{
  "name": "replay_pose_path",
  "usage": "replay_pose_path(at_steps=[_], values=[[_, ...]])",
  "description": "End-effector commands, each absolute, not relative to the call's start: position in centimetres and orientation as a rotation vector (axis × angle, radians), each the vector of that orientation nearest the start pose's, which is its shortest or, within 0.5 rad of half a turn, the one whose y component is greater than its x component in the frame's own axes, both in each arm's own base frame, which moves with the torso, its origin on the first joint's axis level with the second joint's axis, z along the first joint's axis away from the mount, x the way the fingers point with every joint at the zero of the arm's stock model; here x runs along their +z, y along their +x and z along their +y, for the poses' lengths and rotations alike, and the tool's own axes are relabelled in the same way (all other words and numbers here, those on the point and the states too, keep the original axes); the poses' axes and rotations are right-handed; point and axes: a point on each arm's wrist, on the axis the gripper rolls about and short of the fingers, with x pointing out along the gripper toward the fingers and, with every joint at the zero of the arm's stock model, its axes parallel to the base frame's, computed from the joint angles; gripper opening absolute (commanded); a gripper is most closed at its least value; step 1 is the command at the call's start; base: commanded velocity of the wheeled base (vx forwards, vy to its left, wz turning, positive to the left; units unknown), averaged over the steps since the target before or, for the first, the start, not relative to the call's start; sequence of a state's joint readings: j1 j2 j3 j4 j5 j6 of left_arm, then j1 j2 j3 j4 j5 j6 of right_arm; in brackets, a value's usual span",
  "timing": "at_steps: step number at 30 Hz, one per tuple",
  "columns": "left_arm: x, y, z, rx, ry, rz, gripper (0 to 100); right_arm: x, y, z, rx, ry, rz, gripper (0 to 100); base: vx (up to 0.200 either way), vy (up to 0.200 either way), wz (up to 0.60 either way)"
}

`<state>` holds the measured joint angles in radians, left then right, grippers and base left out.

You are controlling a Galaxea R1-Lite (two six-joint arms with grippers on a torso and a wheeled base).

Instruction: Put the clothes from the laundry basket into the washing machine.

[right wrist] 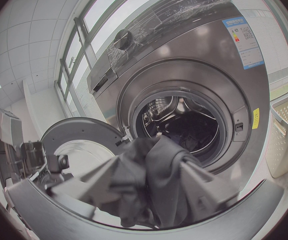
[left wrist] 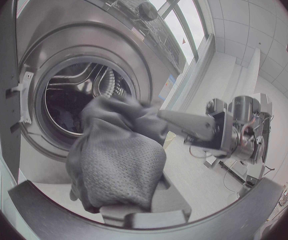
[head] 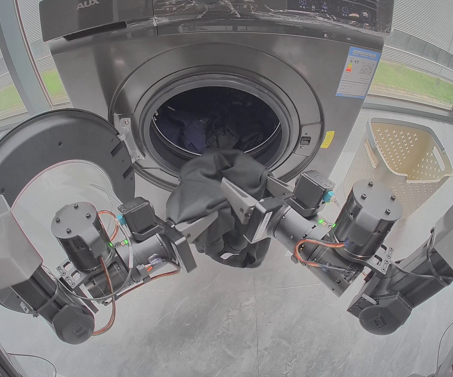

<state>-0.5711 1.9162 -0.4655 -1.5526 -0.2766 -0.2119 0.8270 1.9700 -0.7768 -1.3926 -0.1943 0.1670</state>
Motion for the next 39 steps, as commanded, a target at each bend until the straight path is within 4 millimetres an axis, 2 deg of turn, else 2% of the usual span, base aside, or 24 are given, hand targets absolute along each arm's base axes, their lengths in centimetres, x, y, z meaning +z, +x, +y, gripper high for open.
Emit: replay_pose_path(at_steps=[1, 15, 31, 39], values=[[15.1, 25.6, -16.2, -0.833, -0.230, -0.118, 0, 15.1, 23.7, 25.3, 0.637, 0.243, -0.082, 100, 0.000, 0.000, 0.00], [17.8, 27.7, -15.8, -0.698, -0.289, -0.243, 0, 11.8, 22.7, 23.5, 0.614, 0.158, 0.044, 100, 0.000, 0.000, 0.00], [19.2, 27.9, -15.8, -0.687, -0.305, -0.300, 0, 9.1, 23.8, 24.7, 0.620, 0.126, 0.097, 100, 0.000, 0.000, 0.00], [19.1, 27.9, -15.8, -0.684, -0.306, -0.298, 0, 7.6, 25.0, 24.4, 0.585, 0.112, 0.127, 100, 0.000, 0.000, 0.00]])
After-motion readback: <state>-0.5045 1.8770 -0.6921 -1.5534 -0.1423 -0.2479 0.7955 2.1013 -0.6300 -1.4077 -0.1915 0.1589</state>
